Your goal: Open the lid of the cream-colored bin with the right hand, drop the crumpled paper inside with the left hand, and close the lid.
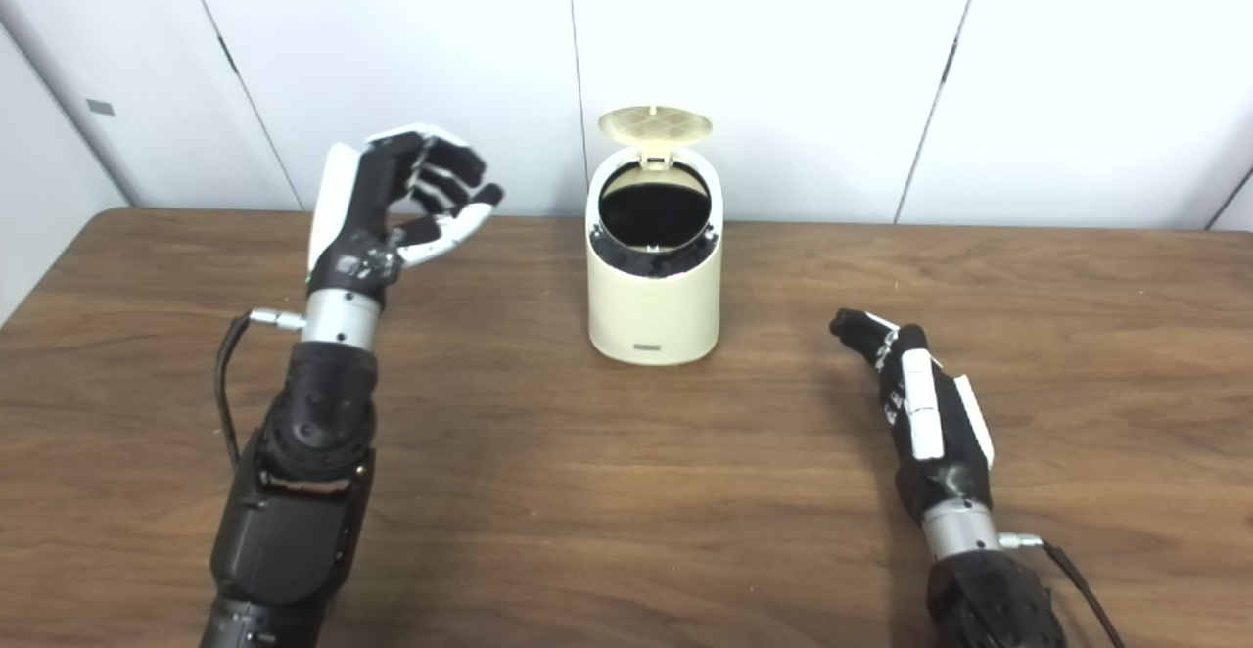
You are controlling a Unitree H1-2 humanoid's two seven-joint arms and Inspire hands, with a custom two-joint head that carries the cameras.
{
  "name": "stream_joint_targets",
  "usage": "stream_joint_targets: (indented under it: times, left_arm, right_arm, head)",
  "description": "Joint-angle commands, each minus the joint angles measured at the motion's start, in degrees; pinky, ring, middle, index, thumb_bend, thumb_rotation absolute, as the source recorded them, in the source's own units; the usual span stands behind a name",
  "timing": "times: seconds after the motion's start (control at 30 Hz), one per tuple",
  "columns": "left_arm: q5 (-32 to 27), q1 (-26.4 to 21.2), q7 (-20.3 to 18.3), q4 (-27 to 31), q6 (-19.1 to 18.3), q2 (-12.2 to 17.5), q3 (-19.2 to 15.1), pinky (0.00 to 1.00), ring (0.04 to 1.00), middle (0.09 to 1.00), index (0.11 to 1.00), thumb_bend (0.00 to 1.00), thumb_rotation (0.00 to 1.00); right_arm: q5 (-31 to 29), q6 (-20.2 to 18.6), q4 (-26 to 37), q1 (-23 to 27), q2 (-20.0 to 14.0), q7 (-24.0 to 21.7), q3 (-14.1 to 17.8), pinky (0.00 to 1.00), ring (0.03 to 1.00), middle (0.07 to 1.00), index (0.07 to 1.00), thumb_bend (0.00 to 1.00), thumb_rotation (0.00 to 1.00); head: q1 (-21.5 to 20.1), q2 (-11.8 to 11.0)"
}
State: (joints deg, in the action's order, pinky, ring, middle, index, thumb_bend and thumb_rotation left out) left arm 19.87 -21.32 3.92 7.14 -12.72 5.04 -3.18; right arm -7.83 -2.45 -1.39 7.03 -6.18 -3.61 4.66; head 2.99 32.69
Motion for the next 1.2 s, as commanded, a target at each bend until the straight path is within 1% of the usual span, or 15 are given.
stream_joint_targets:
  times: [0.0, 0.03, 0.07, 0.13, 0.17, 0.2, 0.23, 0.4, 0.47, 0.53, 0.63, 0.73, 0.77, 0.87, 1.17]
  left_arm:
    - [-4.47, 0.19, -1.23, 2.22, -0.14, 0.12, -1.57, 0.48, 0.562, 0.575, 0.5, 0.51, 0.04]
    - [-6.25, 0.7, -1.65, 2.17, -0.43, 0.01, -2.17, 0.54, 0.612, 0.651, 0.623, 0.53, 0.19]
    - [-9.16, 1.64, -2.53, 2.11, -0.96, -0.23, -3.12, 0.57, 0.63, 0.676, 0.665, 0.54, 0.24]
    - [-12.81, 3.25, -3.86, 1.85, -0.86, -0.19, -3.97, 0.68, 0.725, 0.775, 0.762, 0.49, 0.41]
    - [-14.03, 3.92, -4.31, 1.71, -0.53, -0.07, -4.12, 0.71, 0.751, 0.802, 0.79, 0.48, 0.46]
    - [-16.32, 5.27, -5.22, 1.23, 0.4, -0.13, -4.51, 0.74, 0.771, 0.821, 0.811, 0.46, 0.49]
    - [-18.0, 6.2, -5.83, 0.9, 1.02, -0.16, -4.77, 0.82, 0.84, 0.869, 0.863, 0.48, 0.55]
    - [-25.06, 10.2, -8.77, -0.45, 3.96, -0.46, -5.15, 0.94, 0.93, 0.944, 0.946, 0.5, 0.66]
    - [-26.26, 11.58, -9.53, -0.48, 4.82, -0.52, -4.61, 0.96, 0.954, 0.974, 0.988, 0.52, 0.71]
    - [-26.68, 13.0, -9.6, -0.98, 6.55, -1.13, -4.25, 0.96, 0.953, 0.982, 0.997, 0.52, 0.72]
    - [-27.21, 14.42, -9.32, -1.76, 8.45, -1.86, -4.08, 0.97, 0.955, 0.982, 1.0, 0.49, 0.76]
    - [-27.62, 15.31, -9.1, -2.39, 9.84, -2.23, -4.22, 0.98, 0.963, 0.981, 1.0, 0.47, 0.84]
    - [-27.7, 15.64, -9.15, -2.39, 9.98, -2.19, -4.27, 0.98, 0.968, 0.985, 1.0, 0.47, 0.88]
    - [-28.13, 16.44, -9.45, -2.02, 9.38, -1.89, -4.37, 1.0, 0.991, 0.998, 1.0, 0.47, 0.96]
    - [-29.06, 17.05, -9.19, -3.23, 9.97, -0.8, -5.19, 1.0, 1.0, 1.0, 1.0, 0.46, 1.0]
  right_arm:
    - [-1.19, 0.48, -0.21, 0.35, 0.47, -0.06, 0.71, 1.0, 0.89, 0.818, 0.732, 0.49, 0.95]
    - [-1.59, 0.88, -0.3, 0.35, 0.63, -0.12, 0.86, 1.0, 0.91, 0.841, 0.751, 0.48, 0.93]
    - [-2.07, 1.26, -0.53, 0.41, 0.78, -0.21, 1.08, 1.0, 0.916, 0.849, 0.757, 0.48, 0.92]
    - [-2.68, 2.1, -0.92, 0.48, 0.94, -0.57, 1.35, 1.0, 0.94, 0.877, 0.782, 0.49, 0.92]
    - [-2.85, 2.39, -1.05, 0.5, 0.97, -0.72, 1.42, 1.0, 0.947, 0.885, 0.79, 0.49, 0.91]
    - [-3.1, 2.69, -1.3, 0.54, 0.84, -1.04, 1.51, 1.0, 0.953, 0.893, 0.798, 0.49, 0.92]
    - [-3.26, 2.84, -1.47, 0.58, 0.74, -1.26, 1.57, 1.0, 0.974, 0.925, 0.825, 0.51, 0.93]
    - [-3.2, 3.73, -1.49, 0.63, 0.36, -1.43, 1.75, 1.0, 0.989, 0.956, 0.871, 0.56, 0.95]
    - [-3.57, 3.85, -1.25, 0.77, 0.27, -1.6, 1.87, 1.0, 0.994, 0.965, 0.876, 0.59, 0.94]
    - [-3.61, 4.22, -0.96, 1.02, 0.09, -1.67, 1.95, 1.0, 0.994, 0.969, 0.884, 0.61, 0.94]
    - [-2.98, 4.35, -0.58, 1.44, -0.16, -1.31, 1.99, 1.0, 0.999, 0.985, 0.917, 0.62, 0.97]
    - [-3.02, 4.21, 0.14, 1.73, -0.25, -1.22, 2.02, 1.0, 1.0, 0.998, 0.936, 0.6, 1.0]
    - [-3.13, 3.93, 0.4, 1.88, -0.32, -1.2, 2.06, 1.0, 1.0, 1.0, 0.939, 0.6, 1.0]
    - [-3.24, 3.42, 1.13, 2.32, -0.37, -0.85, 2.29, 1.0, 1.0, 1.0, 0.949, 0.6, 1.0]
    - [-3.27, 3.48, 1.93, 5.48, -2.12, -1.53, 2.87, 1.0, 1.0, 1.0, 0.958, 0.64, 1.0]
  head:
    - [-0.02, 0.07]
    - [-0.02, 0.07]
    - [0.0, 0.1]
    - [-0.08, 0.07]
    - [-0.08, 0.07]
    - [-0.23, 0.11]
    - [-0.23, 0.11]
    - [-0.29, 0.21]
    - [-0.37, 0.24]
    - [-0.33, 0.27]
    - [-0.38, 0.37]
    - [-0.45, 0.32]
    - [-0.57, 0.4]
    - [-0.93, 0.43]
    - [-2.34, 0.78]
